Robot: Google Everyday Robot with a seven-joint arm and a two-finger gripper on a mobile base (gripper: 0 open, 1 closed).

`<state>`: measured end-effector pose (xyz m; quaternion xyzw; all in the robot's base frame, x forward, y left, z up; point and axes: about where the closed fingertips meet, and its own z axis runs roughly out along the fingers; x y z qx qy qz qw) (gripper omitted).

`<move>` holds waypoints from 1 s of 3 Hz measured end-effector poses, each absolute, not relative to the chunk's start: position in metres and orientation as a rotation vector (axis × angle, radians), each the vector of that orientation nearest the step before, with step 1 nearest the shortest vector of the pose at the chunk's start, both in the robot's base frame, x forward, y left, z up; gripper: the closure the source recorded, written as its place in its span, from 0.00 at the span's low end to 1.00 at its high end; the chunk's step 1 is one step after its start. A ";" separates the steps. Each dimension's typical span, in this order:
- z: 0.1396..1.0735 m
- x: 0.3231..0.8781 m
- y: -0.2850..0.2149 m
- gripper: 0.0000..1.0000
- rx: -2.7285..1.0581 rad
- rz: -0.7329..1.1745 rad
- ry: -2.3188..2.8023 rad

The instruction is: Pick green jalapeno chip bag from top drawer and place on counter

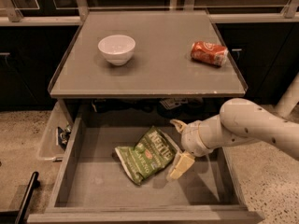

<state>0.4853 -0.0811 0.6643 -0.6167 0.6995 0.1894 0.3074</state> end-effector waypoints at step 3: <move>0.600 0.509 -0.023 0.00 -1.650 0.591 1.806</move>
Offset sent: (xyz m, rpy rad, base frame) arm 0.0298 0.0619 -0.0679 0.0992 0.0250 0.0563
